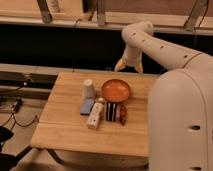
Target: Place the ceramic cup over the eraser
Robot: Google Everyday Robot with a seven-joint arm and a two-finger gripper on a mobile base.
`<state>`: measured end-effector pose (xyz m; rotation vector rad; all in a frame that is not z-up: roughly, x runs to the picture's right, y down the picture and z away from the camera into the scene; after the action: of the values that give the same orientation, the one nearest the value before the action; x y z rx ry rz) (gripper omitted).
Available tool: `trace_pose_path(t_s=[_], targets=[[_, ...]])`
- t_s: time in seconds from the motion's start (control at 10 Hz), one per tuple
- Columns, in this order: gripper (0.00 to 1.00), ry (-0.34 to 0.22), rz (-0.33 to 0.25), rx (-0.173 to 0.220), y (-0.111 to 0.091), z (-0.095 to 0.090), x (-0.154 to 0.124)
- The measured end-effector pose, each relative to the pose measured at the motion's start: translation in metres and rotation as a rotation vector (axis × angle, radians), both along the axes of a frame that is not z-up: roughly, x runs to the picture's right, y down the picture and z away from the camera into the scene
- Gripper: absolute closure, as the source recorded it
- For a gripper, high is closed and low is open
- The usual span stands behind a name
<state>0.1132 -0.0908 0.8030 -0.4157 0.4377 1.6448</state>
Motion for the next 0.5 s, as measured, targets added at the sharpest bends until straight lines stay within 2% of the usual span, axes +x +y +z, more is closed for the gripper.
trace_pose_path(t_s=[0.2,0.4,0.5], targets=[[0.20,-0.073,-0.054,-0.016,0.003,0.002,-0.054],[0.20,-0.145,-0.103,-0.031,0.009,-0.004,-0.104],[0.20,-0.150,-0.106,-0.032,0.010,-0.004,-0.107]])
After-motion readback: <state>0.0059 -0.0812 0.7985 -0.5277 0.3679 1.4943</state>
